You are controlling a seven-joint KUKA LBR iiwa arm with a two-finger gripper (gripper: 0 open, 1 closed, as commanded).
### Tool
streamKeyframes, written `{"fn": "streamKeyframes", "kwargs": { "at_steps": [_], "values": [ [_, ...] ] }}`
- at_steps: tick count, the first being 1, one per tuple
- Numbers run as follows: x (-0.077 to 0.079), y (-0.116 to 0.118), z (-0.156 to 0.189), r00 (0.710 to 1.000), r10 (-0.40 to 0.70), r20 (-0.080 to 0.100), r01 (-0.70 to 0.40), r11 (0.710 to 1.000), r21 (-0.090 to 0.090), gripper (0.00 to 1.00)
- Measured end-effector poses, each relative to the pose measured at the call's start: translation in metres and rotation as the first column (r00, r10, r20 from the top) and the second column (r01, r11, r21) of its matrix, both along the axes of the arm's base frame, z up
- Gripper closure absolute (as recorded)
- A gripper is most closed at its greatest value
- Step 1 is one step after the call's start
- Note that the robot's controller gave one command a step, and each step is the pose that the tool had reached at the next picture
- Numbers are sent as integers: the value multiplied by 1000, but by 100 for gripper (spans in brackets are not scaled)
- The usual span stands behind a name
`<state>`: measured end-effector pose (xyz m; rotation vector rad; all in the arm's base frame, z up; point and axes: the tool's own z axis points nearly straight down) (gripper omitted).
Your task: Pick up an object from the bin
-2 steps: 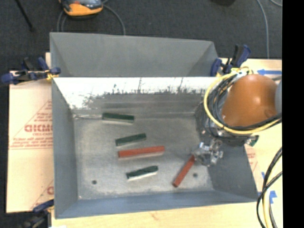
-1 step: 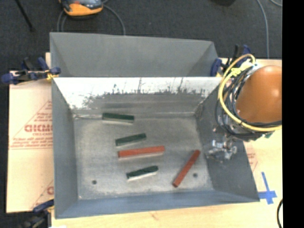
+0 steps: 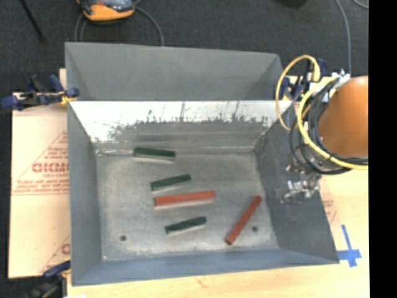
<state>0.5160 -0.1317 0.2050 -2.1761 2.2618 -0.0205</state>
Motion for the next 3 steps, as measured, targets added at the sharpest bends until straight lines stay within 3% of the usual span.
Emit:
{"fn": "streamKeyframes", "kwargs": {
  "at_steps": [1,2,3],
  "values": [
    [26,67,-15,929,-371,-7,371,929,13,0],
    [26,65,-15,928,-373,-8,374,928,11,0],
    [23,61,-36,959,-283,-1,283,959,10,0]
  ]
}}
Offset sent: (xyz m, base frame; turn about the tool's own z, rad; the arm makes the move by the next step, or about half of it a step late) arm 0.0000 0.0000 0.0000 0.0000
